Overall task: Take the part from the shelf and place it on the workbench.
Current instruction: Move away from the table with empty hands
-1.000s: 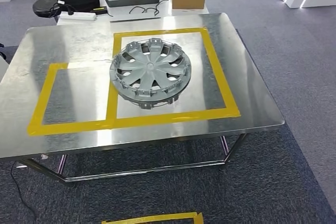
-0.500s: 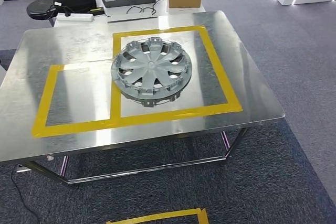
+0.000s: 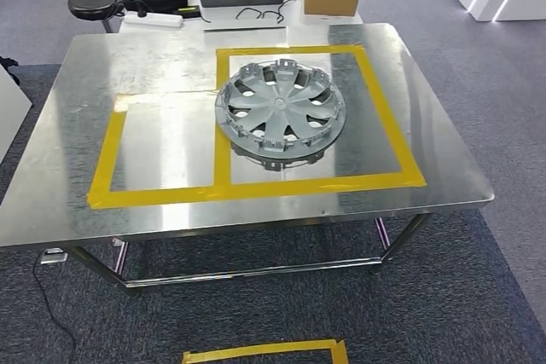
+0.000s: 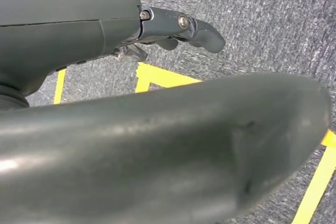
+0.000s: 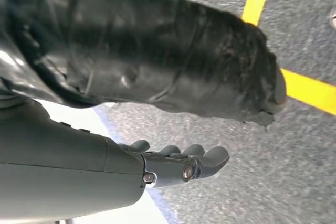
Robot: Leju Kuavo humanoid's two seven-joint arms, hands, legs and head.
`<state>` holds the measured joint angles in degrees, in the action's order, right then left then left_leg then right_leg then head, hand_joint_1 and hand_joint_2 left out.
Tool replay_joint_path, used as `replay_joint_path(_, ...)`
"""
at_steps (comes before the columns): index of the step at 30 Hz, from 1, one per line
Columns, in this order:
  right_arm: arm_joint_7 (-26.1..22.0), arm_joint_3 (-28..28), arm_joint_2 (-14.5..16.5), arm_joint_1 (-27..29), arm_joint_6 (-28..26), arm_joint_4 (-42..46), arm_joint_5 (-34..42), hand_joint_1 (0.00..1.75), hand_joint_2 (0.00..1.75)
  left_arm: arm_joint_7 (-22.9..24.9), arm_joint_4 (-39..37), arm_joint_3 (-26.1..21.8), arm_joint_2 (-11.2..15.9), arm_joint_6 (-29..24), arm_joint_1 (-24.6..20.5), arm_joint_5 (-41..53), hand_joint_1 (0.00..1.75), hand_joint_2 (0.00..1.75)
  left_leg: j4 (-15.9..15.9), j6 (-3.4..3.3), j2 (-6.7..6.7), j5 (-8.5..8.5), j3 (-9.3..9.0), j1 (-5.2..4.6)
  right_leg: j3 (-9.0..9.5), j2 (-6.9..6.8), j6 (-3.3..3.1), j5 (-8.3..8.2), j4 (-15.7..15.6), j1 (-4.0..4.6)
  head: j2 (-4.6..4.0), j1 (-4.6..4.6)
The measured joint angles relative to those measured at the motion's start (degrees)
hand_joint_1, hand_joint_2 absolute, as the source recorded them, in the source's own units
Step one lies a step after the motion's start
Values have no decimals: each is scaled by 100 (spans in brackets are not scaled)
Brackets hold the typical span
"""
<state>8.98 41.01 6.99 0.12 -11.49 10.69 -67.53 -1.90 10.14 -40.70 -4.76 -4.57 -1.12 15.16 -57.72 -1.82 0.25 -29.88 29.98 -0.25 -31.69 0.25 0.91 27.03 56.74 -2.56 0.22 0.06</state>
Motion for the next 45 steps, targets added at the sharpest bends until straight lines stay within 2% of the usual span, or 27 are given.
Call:
replay_joint_path(2,-14,-6,0,0,4,0,-9,0,0,-2,0,0,0,1,-2,2,0,0,0,-1,0,0,5,0,3,0,54,-8,-19,-1,0,-1)
replay_joint_path(7,-34,-14,0,-1,9,0,-32,0,0,-38,0,-2,0,11,-4,-12,0,0,-3,-6,0,-4,14,0,5,-1,251,0,-39,-17,0,-2)
replay_joint_path(10,-37,-14,0,-1,18,0,-32,0,0,-36,0,-4,1,16,-5,-14,0,0,-3,-6,-1,-5,24,1,2,-3,316,9,-39,-20,0,-4)
replay_joint_path(45,-66,-102,0,-2,96,0,-97,0,0,54,0,-9,-2,48,-7,-7,0,0,-1,4,-1,1,27,27,-9,-4,321,16,-23,1,0,-3)
